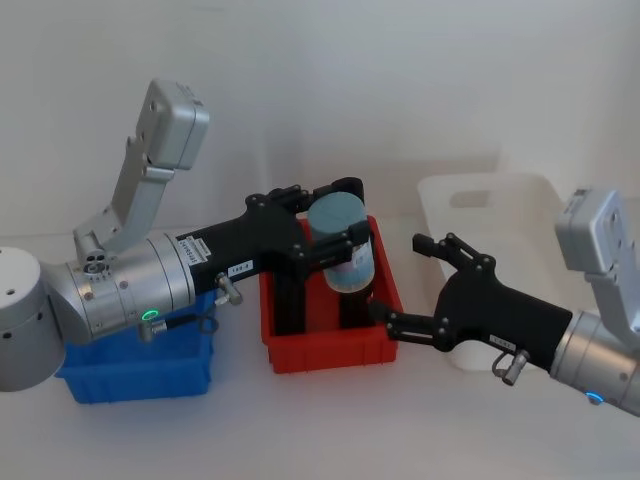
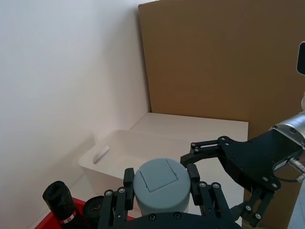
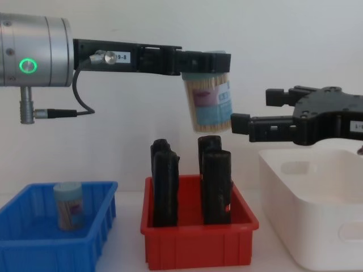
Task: Pick the cotton swabs from the blue box and place them into the white box.
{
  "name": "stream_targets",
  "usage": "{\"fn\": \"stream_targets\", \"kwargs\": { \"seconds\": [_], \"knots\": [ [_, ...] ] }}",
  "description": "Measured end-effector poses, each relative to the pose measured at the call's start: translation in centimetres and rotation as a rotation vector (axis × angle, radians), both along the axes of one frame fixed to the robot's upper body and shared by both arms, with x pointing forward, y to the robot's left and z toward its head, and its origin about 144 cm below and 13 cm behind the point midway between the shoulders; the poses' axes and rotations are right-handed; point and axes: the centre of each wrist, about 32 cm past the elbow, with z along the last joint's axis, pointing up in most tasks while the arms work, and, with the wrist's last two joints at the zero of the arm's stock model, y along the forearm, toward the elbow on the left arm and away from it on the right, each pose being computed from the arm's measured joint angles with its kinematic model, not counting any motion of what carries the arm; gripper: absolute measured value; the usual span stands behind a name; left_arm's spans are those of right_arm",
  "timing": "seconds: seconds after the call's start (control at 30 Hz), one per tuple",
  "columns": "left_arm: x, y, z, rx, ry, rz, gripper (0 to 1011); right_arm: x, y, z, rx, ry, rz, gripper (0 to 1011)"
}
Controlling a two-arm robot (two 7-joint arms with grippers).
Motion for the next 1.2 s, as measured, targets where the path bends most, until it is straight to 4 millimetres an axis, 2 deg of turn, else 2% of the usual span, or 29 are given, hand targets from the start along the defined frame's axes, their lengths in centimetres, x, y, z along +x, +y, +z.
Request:
{"fn": "stream_targets", "kwargs": {
  "seconds": [0.9,1.03,1.2],
  "knots": [
    [0.0,0.0,0.0,0.0,0.0,0.0,672,4.7,1.8,0.4,0.016,0.026,0.097,1002],
    [0.0,0.0,0.0,0.0,0.0,0.0,672,5.1,2.1,0.5,0.018,0.025,0.109,945],
    [0.0,0.0,0.0,0.0,0.0,0.0,672,5.5,2.4,0.5,0.02,0.025,0.117,817]
  ]
}}
